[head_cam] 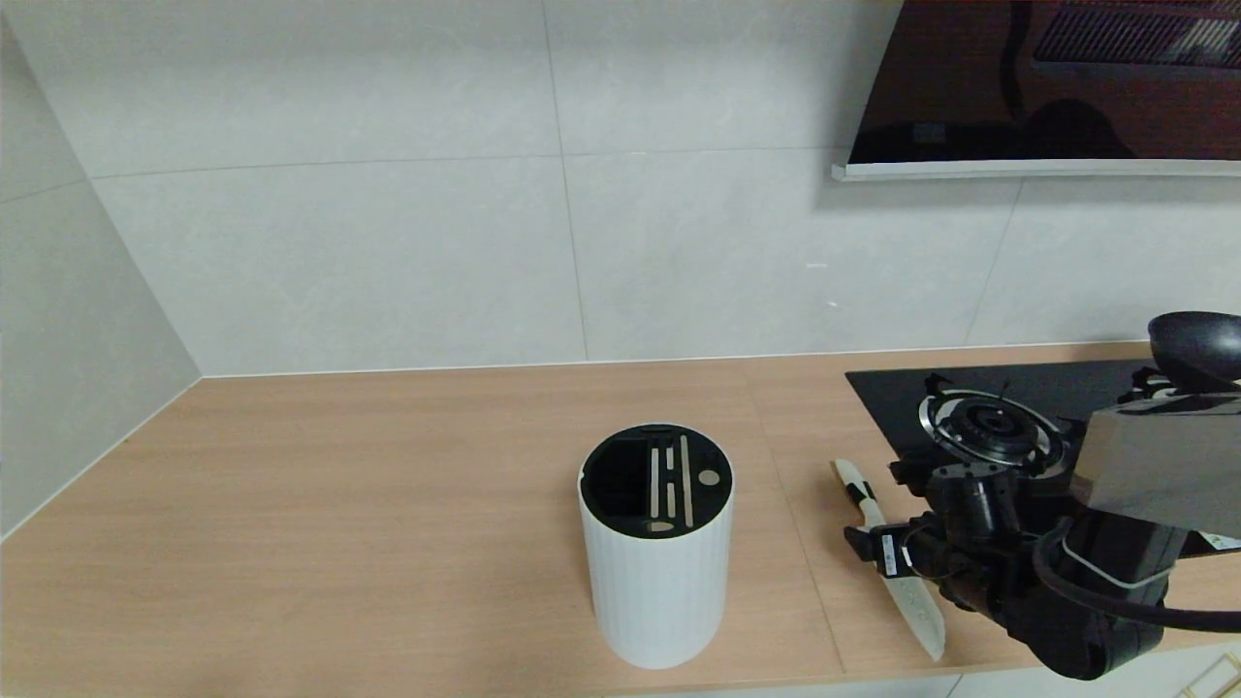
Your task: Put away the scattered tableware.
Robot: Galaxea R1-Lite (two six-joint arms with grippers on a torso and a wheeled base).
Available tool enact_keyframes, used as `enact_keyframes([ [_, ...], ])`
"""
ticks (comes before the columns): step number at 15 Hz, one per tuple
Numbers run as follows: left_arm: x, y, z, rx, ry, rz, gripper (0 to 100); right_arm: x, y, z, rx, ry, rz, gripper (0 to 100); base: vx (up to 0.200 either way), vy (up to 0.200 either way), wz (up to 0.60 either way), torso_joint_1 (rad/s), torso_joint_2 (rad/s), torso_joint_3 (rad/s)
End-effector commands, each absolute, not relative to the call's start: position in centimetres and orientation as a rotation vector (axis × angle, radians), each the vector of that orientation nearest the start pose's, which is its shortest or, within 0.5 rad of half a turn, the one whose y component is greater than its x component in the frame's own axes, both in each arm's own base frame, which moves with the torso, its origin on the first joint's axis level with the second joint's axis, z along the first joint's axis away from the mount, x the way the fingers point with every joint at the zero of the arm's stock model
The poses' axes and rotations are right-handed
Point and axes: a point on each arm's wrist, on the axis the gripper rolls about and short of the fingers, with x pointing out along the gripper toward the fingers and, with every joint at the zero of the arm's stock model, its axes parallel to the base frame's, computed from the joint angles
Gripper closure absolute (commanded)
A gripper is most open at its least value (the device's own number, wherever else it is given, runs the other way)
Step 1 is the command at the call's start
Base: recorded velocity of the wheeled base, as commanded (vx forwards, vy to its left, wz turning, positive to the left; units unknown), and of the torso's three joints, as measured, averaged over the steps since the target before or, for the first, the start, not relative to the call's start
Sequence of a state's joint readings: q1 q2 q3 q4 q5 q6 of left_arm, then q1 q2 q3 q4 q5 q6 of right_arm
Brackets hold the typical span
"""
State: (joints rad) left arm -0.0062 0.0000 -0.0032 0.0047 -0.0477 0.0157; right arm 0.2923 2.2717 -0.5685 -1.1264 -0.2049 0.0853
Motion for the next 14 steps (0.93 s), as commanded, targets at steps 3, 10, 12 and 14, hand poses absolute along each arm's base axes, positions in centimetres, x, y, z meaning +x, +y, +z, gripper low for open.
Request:
enact_keyframes([
  [3,-2.29,-0.09,7.59,0.015,0.003,-0.054,0,32.19,9.18,-2.26,-0.056,0.587,0.055,0,0.000,0.000,0.00,0.000,0.00,0.000],
  [10,-2.29,-0.09,7.59,0.017,0.003,-0.054,0,32.96,9.46,-2.71,-0.013,0.579,0.043,0,0.000,0.000,0.00,0.000,0.00,0.000],
  [12,-2.29,-0.09,7.59,0.017,0.003,-0.054,0,32.96,9.46,-2.76,-0.013,0.581,0.043,0,0.000,0.000,0.00,0.000,0.00,0.000],
  [14,-2.29,-0.09,7.59,0.015,0.003,-0.054,0,32.96,9.43,-2.76,-0.017,0.579,0.032,0,0.000,0.000,0.00,0.000,0.00,0.000],
])
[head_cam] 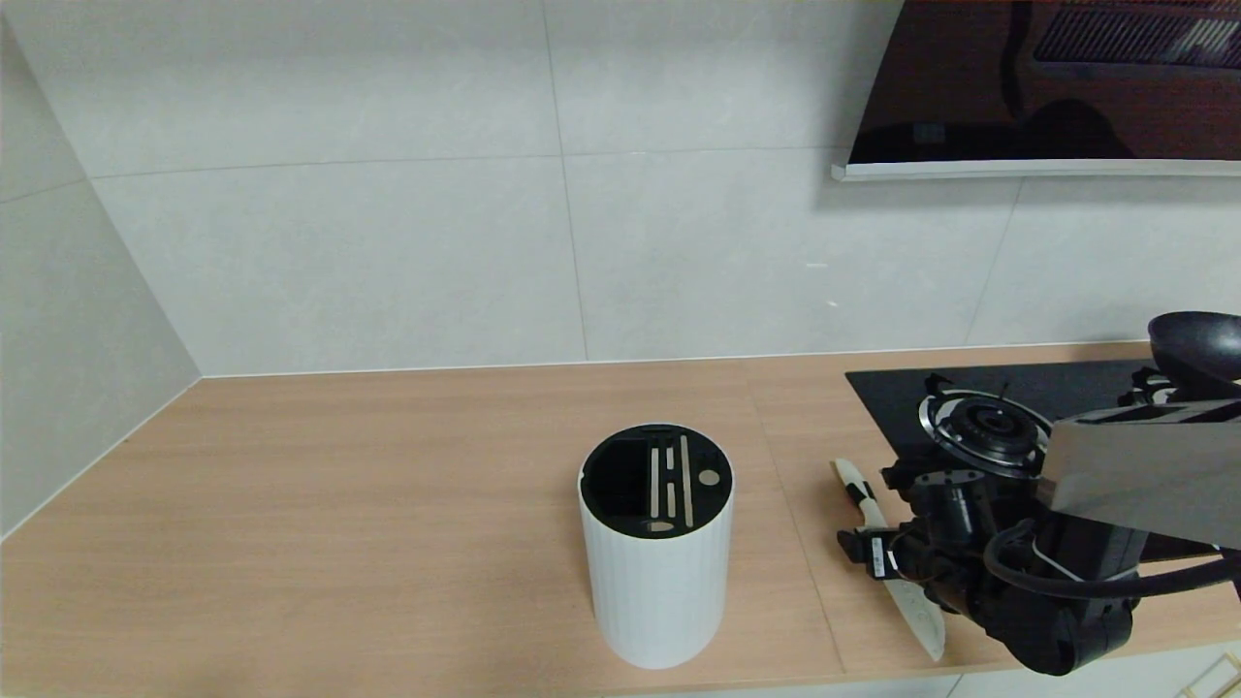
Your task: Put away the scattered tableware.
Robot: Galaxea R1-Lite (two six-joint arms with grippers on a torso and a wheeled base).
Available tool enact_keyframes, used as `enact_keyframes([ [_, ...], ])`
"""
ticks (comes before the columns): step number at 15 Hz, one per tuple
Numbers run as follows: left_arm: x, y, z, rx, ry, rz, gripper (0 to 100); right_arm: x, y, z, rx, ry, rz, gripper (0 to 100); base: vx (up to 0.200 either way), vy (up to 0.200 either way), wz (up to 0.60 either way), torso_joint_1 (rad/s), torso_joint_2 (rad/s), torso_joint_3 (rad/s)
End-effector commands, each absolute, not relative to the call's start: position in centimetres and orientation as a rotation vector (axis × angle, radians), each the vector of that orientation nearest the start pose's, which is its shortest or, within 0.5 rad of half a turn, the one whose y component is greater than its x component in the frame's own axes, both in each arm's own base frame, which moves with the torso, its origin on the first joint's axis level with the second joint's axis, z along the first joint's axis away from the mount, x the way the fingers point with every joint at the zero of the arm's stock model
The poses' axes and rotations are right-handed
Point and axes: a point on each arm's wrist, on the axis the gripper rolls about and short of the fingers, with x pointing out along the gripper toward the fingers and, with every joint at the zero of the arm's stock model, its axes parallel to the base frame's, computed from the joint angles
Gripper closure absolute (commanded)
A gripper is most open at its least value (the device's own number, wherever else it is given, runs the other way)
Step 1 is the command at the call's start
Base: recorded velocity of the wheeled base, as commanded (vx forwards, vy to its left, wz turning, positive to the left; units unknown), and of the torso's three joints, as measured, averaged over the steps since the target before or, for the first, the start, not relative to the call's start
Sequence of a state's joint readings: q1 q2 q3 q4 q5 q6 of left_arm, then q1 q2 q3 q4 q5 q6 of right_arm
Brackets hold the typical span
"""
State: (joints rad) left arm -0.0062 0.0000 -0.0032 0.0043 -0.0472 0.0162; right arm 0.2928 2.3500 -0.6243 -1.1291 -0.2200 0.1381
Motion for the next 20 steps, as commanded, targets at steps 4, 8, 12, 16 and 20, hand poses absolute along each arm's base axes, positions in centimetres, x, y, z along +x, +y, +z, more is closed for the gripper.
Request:
enact_keyframes([
  [4,-2.3,-0.1,7.6,0.017,0.003,-0.054,0,32.9,9.4,-3.1,-0.022,0.587,0.025,0,0.000,0.000,0.00,0.000,0.00,0.000],
  [8,-2.3,-0.1,7.6,0.017,0.003,-0.054,0,32.9,9.4,-3.3,-0.024,0.594,0.025,100,0.000,0.000,0.00,0.000,0.00,0.000],
  [12,-2.3,-0.1,7.6,0.015,0.003,-0.054,0,33.0,9.4,-3.3,-0.024,0.591,0.025,100,0.000,0.000,0.00,0.000,0.00,0.000],
  [16,-2.3,-0.1,7.6,0.017,0.003,-0.054,0,32.9,9.5,-3.2,-0.024,0.590,0.025,100,0.000,0.000,0.00,0.000,0.00,0.000],
  [20,-2.3,-0.1,7.6,0.017,0.003,-0.054,0,32.7,9.6,-1.0,-0.015,0.534,0.017,100,0.000,0.000,0.00,0.000,0.00,0.000],
])
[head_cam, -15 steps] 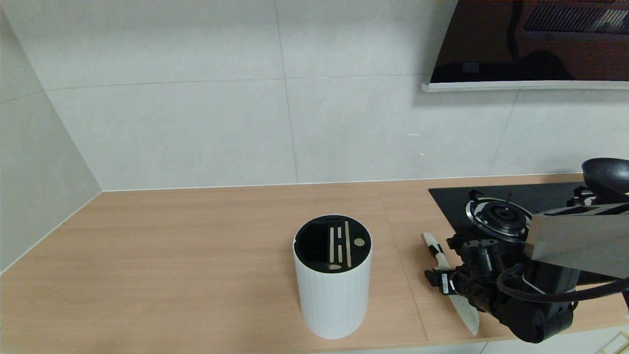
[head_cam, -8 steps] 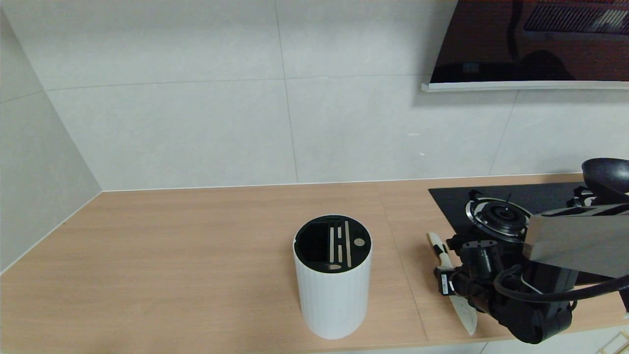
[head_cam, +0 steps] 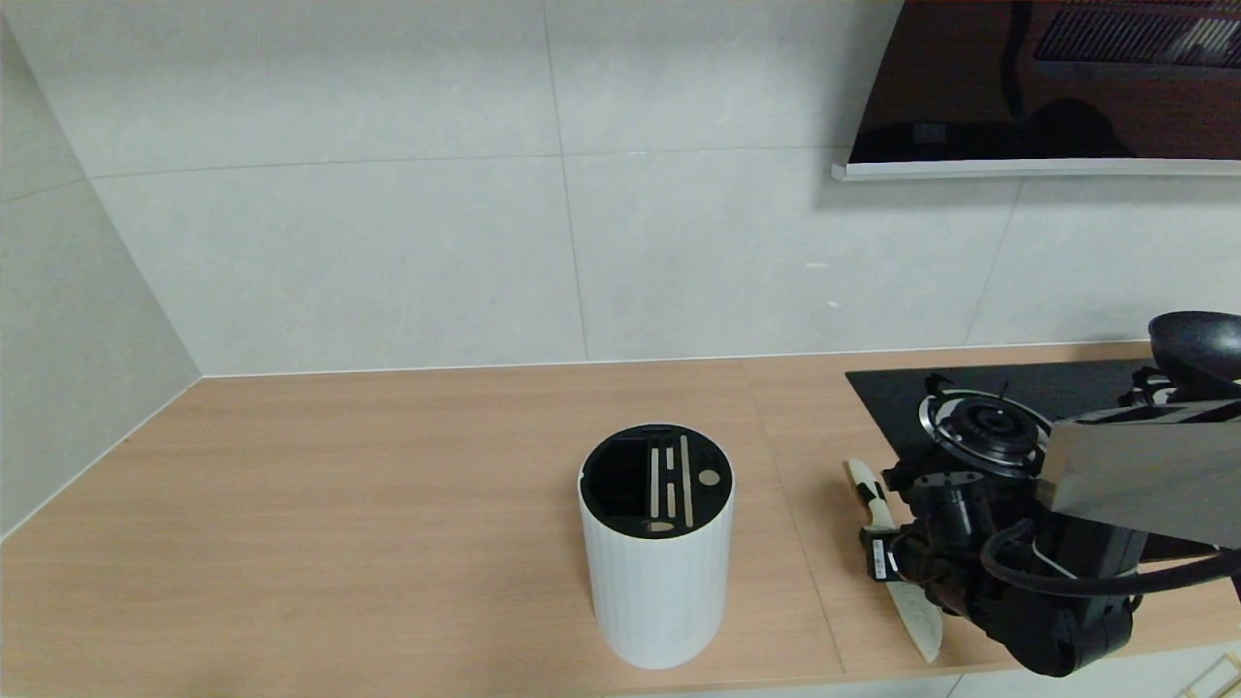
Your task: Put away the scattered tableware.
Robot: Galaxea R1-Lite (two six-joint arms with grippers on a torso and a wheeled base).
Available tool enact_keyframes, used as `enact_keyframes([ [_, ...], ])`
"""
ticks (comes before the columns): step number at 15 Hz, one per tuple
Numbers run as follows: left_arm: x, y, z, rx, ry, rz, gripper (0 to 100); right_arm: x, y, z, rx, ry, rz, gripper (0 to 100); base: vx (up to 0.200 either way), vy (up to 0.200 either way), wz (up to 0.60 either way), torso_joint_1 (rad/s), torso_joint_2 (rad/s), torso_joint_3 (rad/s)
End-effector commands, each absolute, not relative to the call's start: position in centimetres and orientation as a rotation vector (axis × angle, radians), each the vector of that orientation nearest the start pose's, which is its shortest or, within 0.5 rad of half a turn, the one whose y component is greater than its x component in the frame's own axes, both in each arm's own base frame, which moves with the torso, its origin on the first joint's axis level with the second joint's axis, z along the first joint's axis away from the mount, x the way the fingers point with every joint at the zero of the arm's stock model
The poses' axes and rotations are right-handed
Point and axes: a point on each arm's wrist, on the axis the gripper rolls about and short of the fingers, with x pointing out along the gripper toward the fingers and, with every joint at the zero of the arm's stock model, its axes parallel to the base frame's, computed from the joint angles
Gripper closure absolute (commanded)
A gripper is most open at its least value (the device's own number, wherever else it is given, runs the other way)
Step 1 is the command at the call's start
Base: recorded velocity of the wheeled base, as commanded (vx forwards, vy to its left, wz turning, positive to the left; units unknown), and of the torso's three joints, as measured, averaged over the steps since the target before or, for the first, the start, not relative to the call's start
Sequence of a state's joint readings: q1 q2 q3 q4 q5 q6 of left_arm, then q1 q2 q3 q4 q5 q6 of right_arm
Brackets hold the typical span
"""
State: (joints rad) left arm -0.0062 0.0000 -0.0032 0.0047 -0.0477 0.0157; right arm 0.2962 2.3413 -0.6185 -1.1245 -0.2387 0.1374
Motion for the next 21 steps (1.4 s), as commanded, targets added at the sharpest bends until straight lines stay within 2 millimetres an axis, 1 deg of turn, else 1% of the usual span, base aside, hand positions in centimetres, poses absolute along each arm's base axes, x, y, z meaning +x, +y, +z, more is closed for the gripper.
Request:
enact_keyframes([
  [1,-2.3,-0.1,7.6,0.017,0.003,-0.054,0,32.3,9.5,0.1,-0.010,0.511,0.021,100,0.000,0.000,0.00,0.000,0.00,0.000],
  [5,-2.3,-0.1,7.6,0.015,0.003,-0.054,0,30.1,10.2,5.2,0.018,0.393,0.070,100,0.000,0.000,0.00,0.000,0.00,0.000],
  [6,-2.3,-0.1,7.6,0.015,0.003,-0.054,0,29.1,10.2,7.1,0.031,0.348,0.093,100,0.000,0.000,0.00,0.000,0.00,0.000],
  [8,-2.3,-0.1,7.6,0.018,0.003,-0.054,0,27.6,9.9,9.6,0.043,0.279,0.109,100,0.000,0.000,0.00,0.000,0.00,0.000],
  [9,-2.3,-0.1,7.6,0.018,0.001,-0.054,0,27.3,9.8,10.5,0.048,0.253,0.114,100,0.000,0.000,0.00,0.000,0.00,0.000],
  [10,-2.3,-0.1,7.6,0.021,0.002,-0.054,0,27.2,9.8,10.7,0.036,0.246,0.116,100,0.000,0.000,0.00,0.000,0.00,0.000],
  [13,-2.3,-0.1,7.6,0.022,-0.002,-0.054,0,27.0,9.8,10.5,0.007,0.253,0.121,100,0.000,0.000,0.00,0.000,0.00,0.000],
  [14,-2.4,-0.1,8.1,0.019,-0.030,-0.055,0,26.9,9.9,10.7,0.009,0.246,0.127,100,0.000,0.000,0.00,0.000,0.00,0.000],
  [15,-2.8,-0.1,9.5,0.018,-0.103,-0.064,0,26.7,9.9,10.9,0.008,0.241,0.130,100,0.000,0.000,0.00,0.000,0.00,0.000],
  [16,-2.9,-0.1,10.0,0.019,-0.117,-0.077,0,26.5,9.9,10.9,0.008,0.243,0.130,100,0.000,0.000,0.00,0.000,0.00,0.000],
  [17,-3.1,-0.3,10.6,0.024,-0.105,-0.145,0,26.5,9.8,11.3,0.011,0.233,0.132,100,0.000,0.000,0.00,0.000,0.00,0.000],
  [18,-3.1,-0.3,10.6,0.024,-0.105,-0.145,0,26.5,9.8,11.3,0.011,0.233,0.132,100,0.000,0.000,0.00,0.000,0.00,0.000],
  [19,-2.7,-0.6,13.7,0.017,-0.013,-0.302,0,27.2,10.1,12.3,0.024,0.194,0.139,100,0.000,0.000,0.00,0.000,0.00,0.000],
  [20,-1.7,-0.7,15.7,0.007,0.036,-0.344,0,27.8,10.4,13.2,0.027,0.187,0.142,100,0.000,0.000,0.00,0.000,0.00,0.000],
  [21,-0.2,-0.8,17.7,-0.004,0.087,-0.367,0,28.4,10.6,14.6,0.025,0.192,0.144,100,0.000,0.000,0.00,0.000,0.00,0.000],
])
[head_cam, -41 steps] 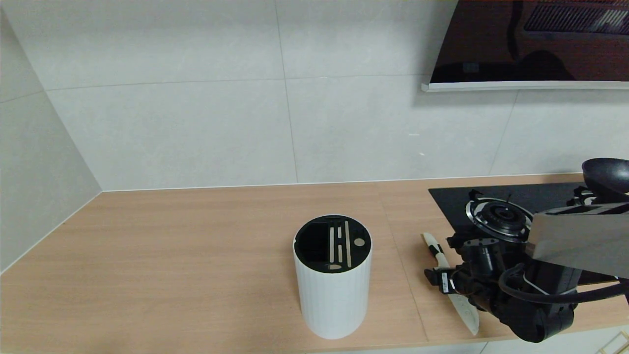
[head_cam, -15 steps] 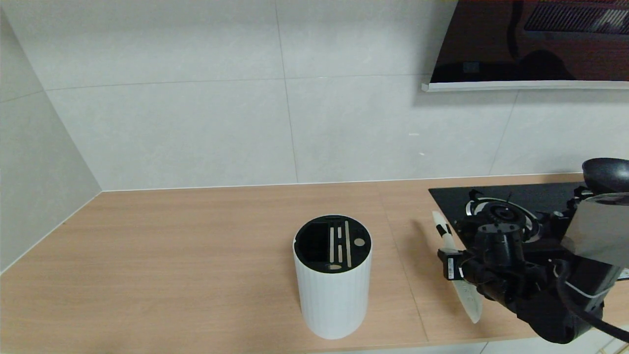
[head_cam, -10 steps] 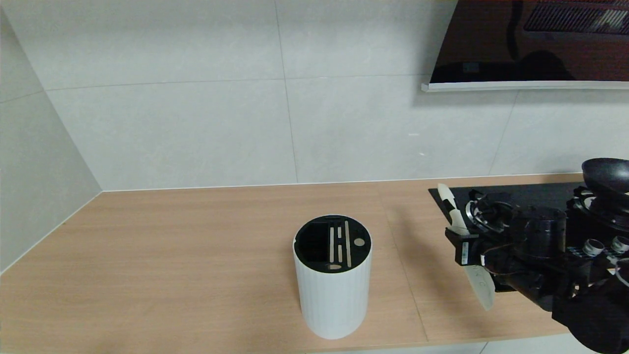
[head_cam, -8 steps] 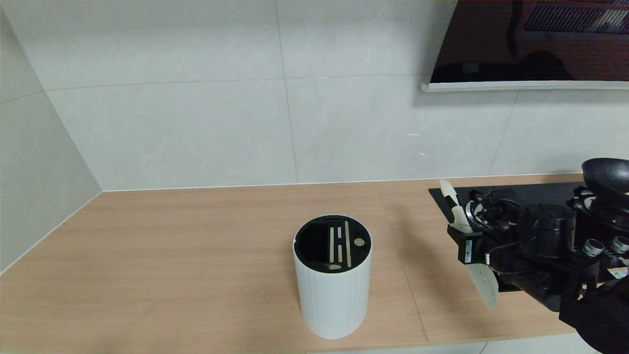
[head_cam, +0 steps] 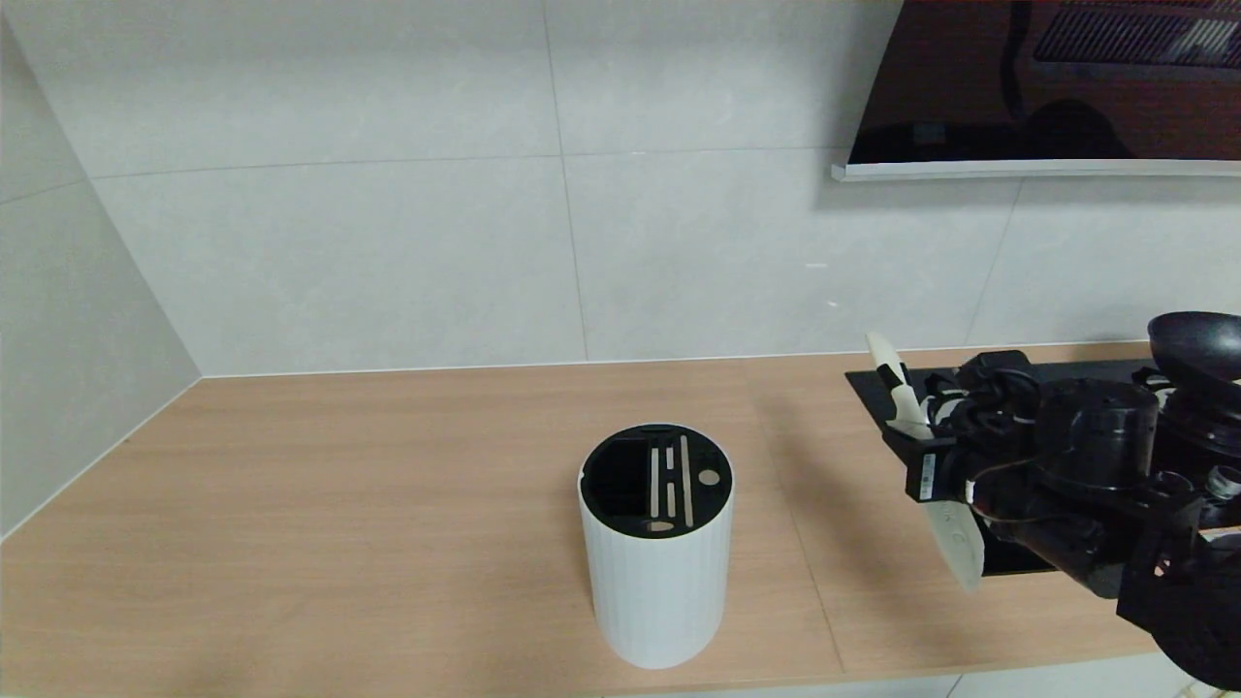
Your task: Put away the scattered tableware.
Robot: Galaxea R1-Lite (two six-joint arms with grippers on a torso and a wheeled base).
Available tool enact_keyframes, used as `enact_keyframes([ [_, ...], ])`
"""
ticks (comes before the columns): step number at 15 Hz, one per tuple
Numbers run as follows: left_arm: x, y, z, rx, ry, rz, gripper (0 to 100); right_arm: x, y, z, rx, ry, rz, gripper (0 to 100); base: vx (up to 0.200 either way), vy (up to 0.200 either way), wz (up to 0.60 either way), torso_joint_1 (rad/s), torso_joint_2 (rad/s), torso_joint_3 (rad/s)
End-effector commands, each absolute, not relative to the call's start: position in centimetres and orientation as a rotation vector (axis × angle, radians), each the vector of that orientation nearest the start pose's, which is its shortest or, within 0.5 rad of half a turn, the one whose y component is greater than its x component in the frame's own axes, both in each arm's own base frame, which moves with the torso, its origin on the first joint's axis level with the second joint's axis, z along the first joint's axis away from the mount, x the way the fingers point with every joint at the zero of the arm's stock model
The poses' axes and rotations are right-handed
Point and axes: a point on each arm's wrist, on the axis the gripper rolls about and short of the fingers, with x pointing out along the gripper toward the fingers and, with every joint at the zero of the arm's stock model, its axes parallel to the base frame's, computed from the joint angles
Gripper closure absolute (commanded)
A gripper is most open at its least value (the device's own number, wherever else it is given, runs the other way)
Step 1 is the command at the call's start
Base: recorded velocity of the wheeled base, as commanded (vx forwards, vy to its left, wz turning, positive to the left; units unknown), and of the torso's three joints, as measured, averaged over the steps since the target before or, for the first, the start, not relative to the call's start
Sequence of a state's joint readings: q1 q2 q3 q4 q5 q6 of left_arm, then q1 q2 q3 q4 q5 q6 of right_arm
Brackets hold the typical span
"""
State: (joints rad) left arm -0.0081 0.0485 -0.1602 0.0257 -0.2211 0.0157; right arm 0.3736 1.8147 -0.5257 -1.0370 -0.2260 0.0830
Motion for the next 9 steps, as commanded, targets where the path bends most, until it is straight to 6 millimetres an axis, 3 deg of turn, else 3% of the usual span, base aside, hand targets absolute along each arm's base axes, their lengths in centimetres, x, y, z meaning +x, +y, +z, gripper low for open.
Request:
enact_keyframes([
  [1,1.6,-0.8,19.4,-0.012,0.136,-0.381,0,28.7,11.0,16.0,0.022,0.219,0.166,100,0.000,0.000,0.00,0.000,0.00,0.000],
  [3,6.2,-0.9,22.4,-0.025,0.189,-0.416,0,28.8,12.4,19.0,0.029,0.216,0.236,100,0.000,0.000,0.00,0.000,0.00,0.000],
  [5,10.7,-1.2,23.8,-0.034,0.186,-0.448,0,28.3,14.0,21.1,0.038,0.171,0.291,100,0.000,0.000,0.00,0.000,0.00,0.000],
  [7,15.2,-2.5,24.4,-0.105,0.170,-0.514,0,27.0,15.7,21.8,0.035,0.183,0.357,100,0.000,0.000,0.00,0.000,0.00,0.000],
  [9,18.0,-3.7,23.6,-0.123,0.196,-0.554,0,25.6,17.2,22.0,0.074,0.197,0.407,100,0.000,0.000,0.00,0.000,0.00,0.000],
])
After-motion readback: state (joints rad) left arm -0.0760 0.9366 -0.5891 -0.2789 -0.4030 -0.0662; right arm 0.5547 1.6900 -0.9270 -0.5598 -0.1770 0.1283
